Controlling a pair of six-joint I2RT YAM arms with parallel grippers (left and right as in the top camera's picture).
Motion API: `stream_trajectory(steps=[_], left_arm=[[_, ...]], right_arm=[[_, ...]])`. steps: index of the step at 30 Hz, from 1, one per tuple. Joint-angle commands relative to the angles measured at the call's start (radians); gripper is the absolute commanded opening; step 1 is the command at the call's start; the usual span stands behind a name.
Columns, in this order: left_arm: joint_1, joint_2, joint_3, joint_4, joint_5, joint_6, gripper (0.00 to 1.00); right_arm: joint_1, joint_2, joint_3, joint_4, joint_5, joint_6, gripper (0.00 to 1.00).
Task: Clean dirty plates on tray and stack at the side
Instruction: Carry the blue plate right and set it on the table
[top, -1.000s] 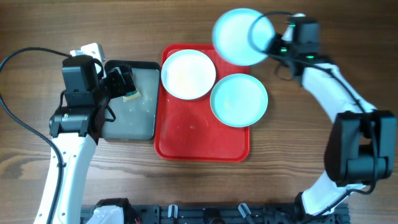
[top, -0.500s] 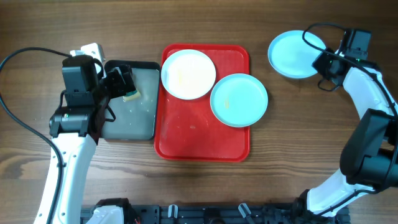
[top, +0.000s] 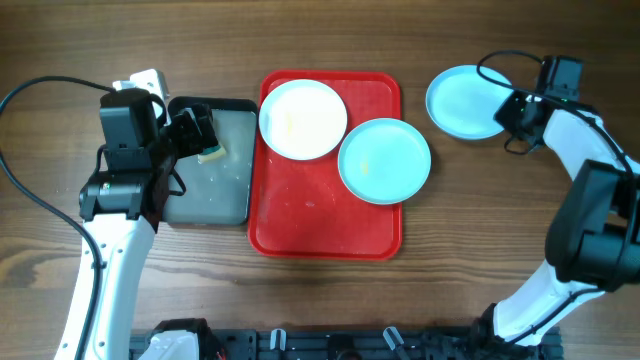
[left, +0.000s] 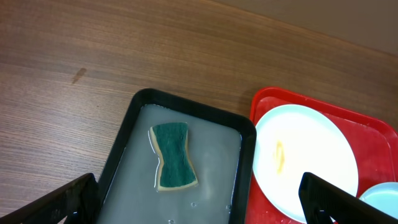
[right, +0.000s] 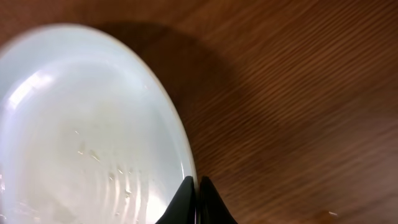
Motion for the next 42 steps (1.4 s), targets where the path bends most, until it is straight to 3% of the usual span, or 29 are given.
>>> stream_trajectory(steps=[1, 12, 17, 22, 25, 31, 37, 42], left_arm=[[0.005, 0.000, 0.006, 0.002, -0.006, 0.005, 1.00], [0.005, 0.000, 0.006, 0.002, -0.006, 0.005, 1.00], [0.005, 0.000, 0.006, 0.002, -0.006, 0.005, 1.00], [0.005, 0.000, 0.006, 0.002, -0.006, 0.005, 1.00], [0.005, 0.000, 0.006, 0.002, -0.006, 0.005, 1.00], [0.005, 0.000, 0.006, 0.002, -0.006, 0.005, 1.00], [0.005, 0.000, 0.006, 0.002, -0.006, 0.006, 1.00], [0.005, 0.000, 0.006, 0.002, -0.006, 0.005, 1.00]], right_arm=[[0.030, 0.056, -0.013, 0.006, -0.037, -0.017, 0.04], [0.088, 0.063, -0.013, -0.017, -0.062, -0.072, 0.05], [0.088, 0.048, 0.034, -0.117, -0.088, -0.159, 0.26], [0.088, -0.049, 0.193, -0.341, -0.114, -0.212, 0.40], [0.089, -0.120, 0.230, -0.485, -0.241, -0.270, 0.52], [0.140, -0.125, 0.173, -0.600, -0.259, -0.303, 0.50], [0.248, -0.124, 0.026, -0.472, -0.257, -0.331, 0.50], [0.281, -0.113, -0.035, -0.419, -0.201, -0.328, 0.37]])
